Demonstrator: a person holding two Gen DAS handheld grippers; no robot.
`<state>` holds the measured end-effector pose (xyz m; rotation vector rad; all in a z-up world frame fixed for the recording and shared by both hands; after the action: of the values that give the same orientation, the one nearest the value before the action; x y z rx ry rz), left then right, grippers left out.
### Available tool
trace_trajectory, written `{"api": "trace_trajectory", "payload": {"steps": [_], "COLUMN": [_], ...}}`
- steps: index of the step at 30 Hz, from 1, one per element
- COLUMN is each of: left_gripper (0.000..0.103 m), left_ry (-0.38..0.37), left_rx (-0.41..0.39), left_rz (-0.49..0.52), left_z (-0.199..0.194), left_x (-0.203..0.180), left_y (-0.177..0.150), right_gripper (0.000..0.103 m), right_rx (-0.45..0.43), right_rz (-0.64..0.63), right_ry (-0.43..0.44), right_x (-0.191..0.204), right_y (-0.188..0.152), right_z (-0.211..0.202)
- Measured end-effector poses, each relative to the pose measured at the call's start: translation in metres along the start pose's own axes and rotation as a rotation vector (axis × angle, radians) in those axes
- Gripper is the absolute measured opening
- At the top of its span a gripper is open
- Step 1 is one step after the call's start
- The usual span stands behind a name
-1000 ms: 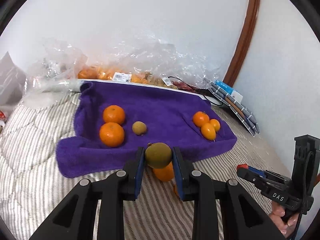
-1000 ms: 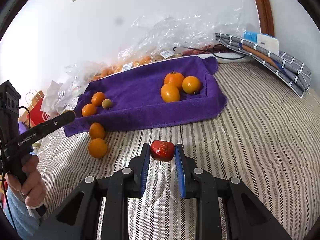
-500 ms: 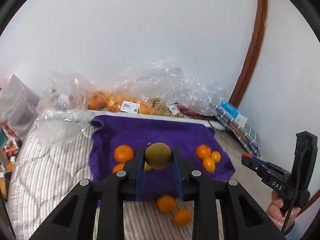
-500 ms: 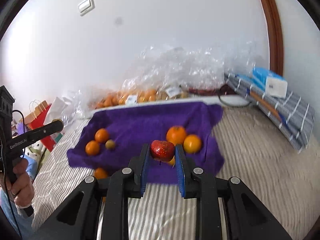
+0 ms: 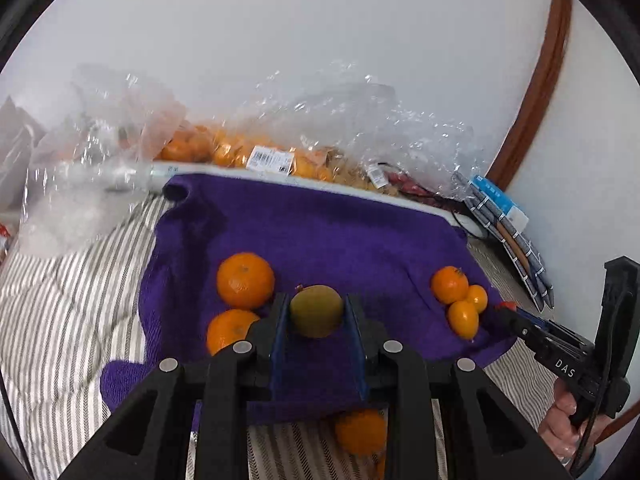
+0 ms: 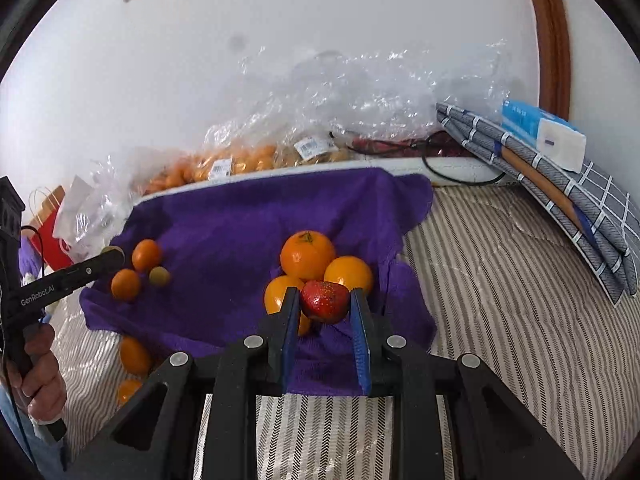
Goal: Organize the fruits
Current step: 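Lower the strawberry and kiwi onto the towel and open both tools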
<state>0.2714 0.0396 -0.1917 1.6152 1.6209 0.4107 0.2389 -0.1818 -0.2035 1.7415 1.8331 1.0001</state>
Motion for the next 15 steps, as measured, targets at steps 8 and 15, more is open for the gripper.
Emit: {"api": "trace_trajectory", "payload": {"steps": [8,15], "left_gripper": [0.026,0.026], "left_ry": [-0.013,-0.010], "left_rx": [0.061,0.101], "left_rz": [-0.007,0.003], "left_z": [0.013,0.021], "left_x": [-0.002,-0.006], "left_y": [-0.009,-0.015], "right_gripper": [0.025,0.025], "right_rx": [0.066,0.062], "right_rz": [0.008,-0.015], "right_ry": [-0.028,-0.047], "right_x": [-0.006,-0.004], "right_y": [-0.010,-0.011], "right_z": [0.014,0.013]}}
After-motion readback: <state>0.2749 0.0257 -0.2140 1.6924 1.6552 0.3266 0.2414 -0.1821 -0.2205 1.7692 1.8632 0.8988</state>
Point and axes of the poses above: each gripper's, at about its wrist camera, not at the fingertips, and z roughly the way its jaws point, x to its left, y to its top, the point moved 7 cm from there along z, roughly the way its jaws point
